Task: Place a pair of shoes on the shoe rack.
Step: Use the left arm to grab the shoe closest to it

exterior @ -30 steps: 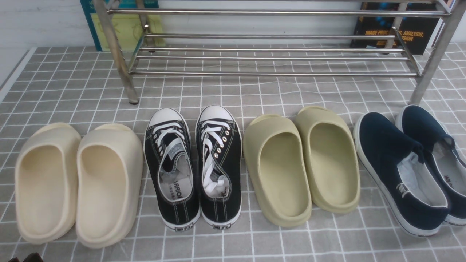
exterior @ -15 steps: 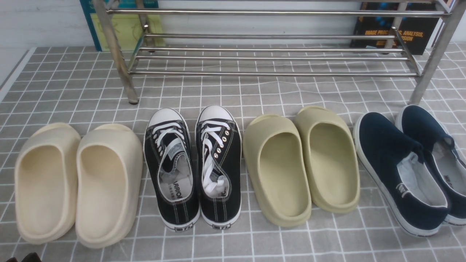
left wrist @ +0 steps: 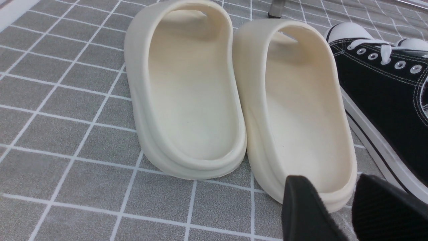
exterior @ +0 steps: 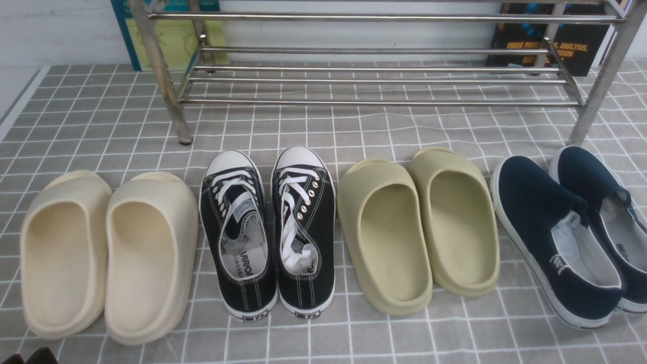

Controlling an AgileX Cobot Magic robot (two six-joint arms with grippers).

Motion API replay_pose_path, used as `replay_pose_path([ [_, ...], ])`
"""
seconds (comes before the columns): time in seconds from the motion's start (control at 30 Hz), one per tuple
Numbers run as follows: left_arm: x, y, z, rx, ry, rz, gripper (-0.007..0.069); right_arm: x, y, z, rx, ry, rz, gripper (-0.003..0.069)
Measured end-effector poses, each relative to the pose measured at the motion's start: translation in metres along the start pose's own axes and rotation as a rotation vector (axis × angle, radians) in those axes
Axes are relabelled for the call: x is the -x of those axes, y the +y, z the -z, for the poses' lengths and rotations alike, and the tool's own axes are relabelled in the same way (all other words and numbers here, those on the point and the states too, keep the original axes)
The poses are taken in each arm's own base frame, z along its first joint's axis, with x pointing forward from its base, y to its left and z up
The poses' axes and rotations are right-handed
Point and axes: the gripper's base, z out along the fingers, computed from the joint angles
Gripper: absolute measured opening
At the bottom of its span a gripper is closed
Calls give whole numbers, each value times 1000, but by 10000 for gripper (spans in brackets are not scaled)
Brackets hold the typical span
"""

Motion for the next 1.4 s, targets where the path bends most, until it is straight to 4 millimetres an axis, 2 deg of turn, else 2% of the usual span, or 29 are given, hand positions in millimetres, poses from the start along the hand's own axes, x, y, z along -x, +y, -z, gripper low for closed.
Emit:
replay_pose_path([
  [0.5, 0, 0, 0, -1, -3, 2, 238, 0, 0, 0, 0, 0, 0, 239],
  [0.9, 2, -5, 0, -60, -14, 153, 238, 0, 0, 0, 0, 0, 0, 239],
  [0.93, 2, -6, 0, -71, -13, 192, 238, 0, 0, 0, 0, 0, 0, 239],
  [1.03, 3, -14, 1, -161, 14, 552, 238, 0, 0, 0, 0, 0, 0, 239],
  [1.07, 3, -15, 1, -173, 17, 595, 238, 0, 0, 0, 0, 0, 0, 239],
  [1.1, 5, -19, 2, -214, 32, 775, 238, 0, 0, 0, 0, 0, 0, 239],
  [1.13, 5, -20, 2, -226, 39, 833, 238, 0, 0, 0, 0, 0, 0, 239],
  [1.17, 7, -22, 3, -265, 58, 996, 238, 0, 0, 0, 0, 0, 0, 239],
  [1.2, 8, -24, 4, -288, 68, 1089, 238, 0, 0, 0, 0, 0, 0, 239],
  [1.27, 10, -26, 4, -318, 77, 1202, 238, 0, 0, 0, 0, 0, 0, 239],
  [1.4, 12, -26, 5, -334, 74, 1263, 238, 0, 0, 0, 0, 0, 0, 239],
])
